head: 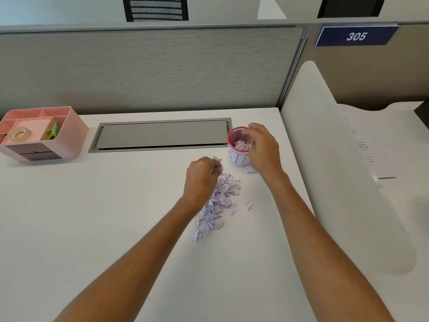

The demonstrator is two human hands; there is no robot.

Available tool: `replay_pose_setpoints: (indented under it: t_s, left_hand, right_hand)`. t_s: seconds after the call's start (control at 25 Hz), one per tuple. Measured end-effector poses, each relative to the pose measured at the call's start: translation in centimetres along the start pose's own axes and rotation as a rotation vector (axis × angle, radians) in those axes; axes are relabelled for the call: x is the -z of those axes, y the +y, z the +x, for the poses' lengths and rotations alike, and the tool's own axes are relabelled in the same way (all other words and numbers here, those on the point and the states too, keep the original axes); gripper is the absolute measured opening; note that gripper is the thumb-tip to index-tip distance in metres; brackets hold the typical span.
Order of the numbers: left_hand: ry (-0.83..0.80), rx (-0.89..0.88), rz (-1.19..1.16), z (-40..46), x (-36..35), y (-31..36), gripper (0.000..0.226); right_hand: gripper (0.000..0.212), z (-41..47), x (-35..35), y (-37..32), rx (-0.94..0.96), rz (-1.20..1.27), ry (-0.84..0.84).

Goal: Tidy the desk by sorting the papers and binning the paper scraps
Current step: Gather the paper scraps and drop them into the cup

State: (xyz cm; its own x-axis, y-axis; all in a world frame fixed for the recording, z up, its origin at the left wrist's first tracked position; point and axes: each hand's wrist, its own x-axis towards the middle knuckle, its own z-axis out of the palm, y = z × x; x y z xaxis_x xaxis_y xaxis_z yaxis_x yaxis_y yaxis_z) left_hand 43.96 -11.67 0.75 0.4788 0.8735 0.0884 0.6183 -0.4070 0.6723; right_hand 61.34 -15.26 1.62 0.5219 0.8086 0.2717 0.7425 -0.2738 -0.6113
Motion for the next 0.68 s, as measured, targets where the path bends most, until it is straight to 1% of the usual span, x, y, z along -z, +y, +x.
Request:
replay_pose_setpoints:
  t_s: [0.12, 0.2, 0.24, 0.32, 0.4, 0.48, 0.52, 0.6, 0.68]
  left_hand:
    - [0.013, -0.086, 0.004, 3.5, -0.5, 2.2, 0.011]
    - [0.004, -0.137, 0.006, 5.8, -1.0, 3.7, 0.013]
    - [-0.008, -0.165, 0.020, 6.8, -1.4, 4.2, 0.014]
    - [-0.063, -0.210, 0.071, 8.4, -2.0, 4.9, 0.017]
    - [-0.147, -0.229, 0.092, 9.4, -2.5, 5.1, 0.021]
    - [-0.199, -0.265, 0.086, 9.6, -2.5, 4.9, 0.026]
    - [-0.195, -0.293, 0.076, 9.4, -2.4, 4.6, 0.029]
    - [-0.121, -0.315, 0.016, 8.4, -2.1, 3.6, 0.035]
    - [-0.036, -0.239, -0.075, 6.4, -2.0, 1.3, 0.036]
  right_hand:
    - [0.049, -3.5, -0.5, -0.3, -0.074, 0.165, 0.177]
    - [0.045, -6.4, -1.6, 0.3, -0.169, 0.209, 0.206]
    - [0.041, -7.7, -2.1, 0.7, -0.222, 0.198, 0.187]
    - [0.035, -9.5, -3.2, 1.9, -0.280, 0.120, 0.096]
    - [0.034, -10.1, -3.7, 3.1, -0.249, 0.051, -0.004]
    - [0.042, -9.8, -3.8, 4.2, -0.208, -0.009, -0.098]
    - [0.047, -9.6, -3.9, 4.6, -0.199, -0.030, -0.139]
    - [0.056, -9.1, -4.3, 5.2, -0.198, -0.053, -0.204]
    - [0.062, -8.8, -4.9, 5.2, -0.184, -0.100, -0.252]
